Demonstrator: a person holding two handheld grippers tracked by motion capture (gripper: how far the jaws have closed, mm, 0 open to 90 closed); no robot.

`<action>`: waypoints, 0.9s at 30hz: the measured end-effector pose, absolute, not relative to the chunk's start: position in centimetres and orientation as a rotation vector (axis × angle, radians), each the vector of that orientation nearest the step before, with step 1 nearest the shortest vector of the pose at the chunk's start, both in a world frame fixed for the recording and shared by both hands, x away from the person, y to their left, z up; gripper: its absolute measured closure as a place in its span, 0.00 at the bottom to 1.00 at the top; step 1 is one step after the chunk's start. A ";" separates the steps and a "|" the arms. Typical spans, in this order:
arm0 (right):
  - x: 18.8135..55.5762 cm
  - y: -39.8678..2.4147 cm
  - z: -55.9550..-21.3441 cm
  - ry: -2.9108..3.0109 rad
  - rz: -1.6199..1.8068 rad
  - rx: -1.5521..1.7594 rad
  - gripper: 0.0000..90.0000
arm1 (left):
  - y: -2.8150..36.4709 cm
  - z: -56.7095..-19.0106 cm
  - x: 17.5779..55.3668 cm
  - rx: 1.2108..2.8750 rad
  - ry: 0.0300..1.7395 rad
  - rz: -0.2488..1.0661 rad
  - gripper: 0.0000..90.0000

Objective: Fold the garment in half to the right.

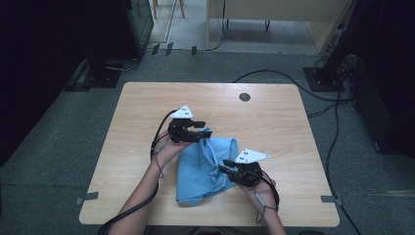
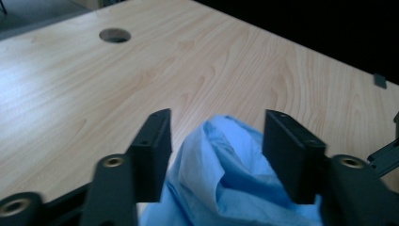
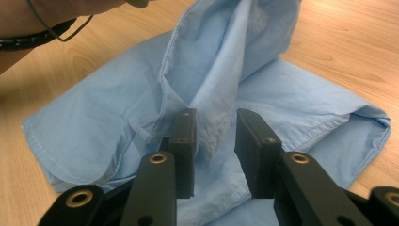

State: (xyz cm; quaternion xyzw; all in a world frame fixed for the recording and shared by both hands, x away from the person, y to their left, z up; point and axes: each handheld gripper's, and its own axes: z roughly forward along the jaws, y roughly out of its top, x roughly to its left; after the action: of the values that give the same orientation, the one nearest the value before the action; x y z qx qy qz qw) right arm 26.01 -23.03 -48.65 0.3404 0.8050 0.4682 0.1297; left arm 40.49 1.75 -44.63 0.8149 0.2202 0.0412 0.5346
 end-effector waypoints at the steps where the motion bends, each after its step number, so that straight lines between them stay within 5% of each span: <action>1: 26.0 -23.2 -48.6 2.332 1.372 0.996 0.74 | 1.7 -44.6 40.5 1.942 0.525 0.098 0.40; 27: 25.1 -24.2 -47.0 2.240 1.434 0.894 0.63 | 3.2 -45.3 39.8 1.957 0.508 0.185 0.36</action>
State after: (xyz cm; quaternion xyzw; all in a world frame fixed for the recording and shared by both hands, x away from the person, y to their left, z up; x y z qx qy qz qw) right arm 25.11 -24.17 -46.99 0.3143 0.7870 0.5038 0.1671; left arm 39.80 3.21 -45.32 0.8188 0.2124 0.0775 0.5276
